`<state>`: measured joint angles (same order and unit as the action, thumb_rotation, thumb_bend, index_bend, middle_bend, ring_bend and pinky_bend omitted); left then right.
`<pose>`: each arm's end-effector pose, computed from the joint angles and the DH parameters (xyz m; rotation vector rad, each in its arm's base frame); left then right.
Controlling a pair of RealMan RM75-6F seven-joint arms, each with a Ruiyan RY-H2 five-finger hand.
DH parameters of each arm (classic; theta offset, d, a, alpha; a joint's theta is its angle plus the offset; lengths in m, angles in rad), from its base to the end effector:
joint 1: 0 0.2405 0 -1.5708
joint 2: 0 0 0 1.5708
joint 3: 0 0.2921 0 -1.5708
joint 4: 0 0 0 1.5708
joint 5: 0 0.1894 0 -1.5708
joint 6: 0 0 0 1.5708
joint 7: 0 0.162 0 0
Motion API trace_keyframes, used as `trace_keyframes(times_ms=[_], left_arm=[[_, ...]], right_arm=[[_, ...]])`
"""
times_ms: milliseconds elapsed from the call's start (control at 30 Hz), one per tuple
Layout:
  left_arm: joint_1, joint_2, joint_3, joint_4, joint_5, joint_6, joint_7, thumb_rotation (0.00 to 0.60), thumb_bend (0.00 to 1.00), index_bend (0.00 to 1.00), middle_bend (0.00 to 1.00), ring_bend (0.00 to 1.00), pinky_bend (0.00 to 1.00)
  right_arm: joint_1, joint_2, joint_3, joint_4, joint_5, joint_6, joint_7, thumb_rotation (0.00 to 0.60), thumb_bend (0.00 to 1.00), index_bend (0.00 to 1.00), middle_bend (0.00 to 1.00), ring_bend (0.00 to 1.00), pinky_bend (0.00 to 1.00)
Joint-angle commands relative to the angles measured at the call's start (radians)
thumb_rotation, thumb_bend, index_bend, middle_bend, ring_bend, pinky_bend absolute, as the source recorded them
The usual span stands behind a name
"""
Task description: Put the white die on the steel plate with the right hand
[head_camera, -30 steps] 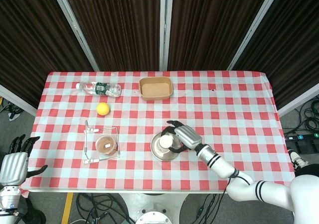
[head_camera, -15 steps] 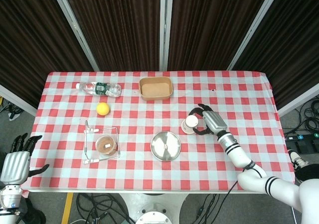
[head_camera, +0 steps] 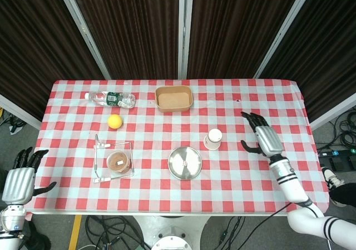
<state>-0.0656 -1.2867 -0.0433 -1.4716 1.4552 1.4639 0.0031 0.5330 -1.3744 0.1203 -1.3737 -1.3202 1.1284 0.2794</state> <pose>-0.3611 0.1928 0.1445 -1.3370 -0.9763 -0.8686 -0.2713 -0.3579 0.0909 1.5281 -1.1948 1.1652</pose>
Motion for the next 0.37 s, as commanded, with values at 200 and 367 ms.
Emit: trace_keyframes(times_ms=[200, 367], left_arm=[[-0.019, -0.014, -0.014, 0.003, 0.001, -0.008, 0.014, 0.6, 0.07, 0.16, 0.16, 0.02, 0.02], [-0.028, -0.017, -0.014, -0.004, 0.01, -0.008, 0.026, 0.6, 0.07, 0.16, 0.16, 0.02, 0.02]], right_arm=[[-0.323, 0.161, -0.116, -0.217, -0.065, 0.38, -0.138, 0.6, 0.28, 0.02, 0.14, 0.0, 0.02], [-0.386, 0.169, -0.143, -0.233, -0.123, 0.444, -0.122, 0.6, 0.28, 0.04, 0.14, 0.0, 0.01]])
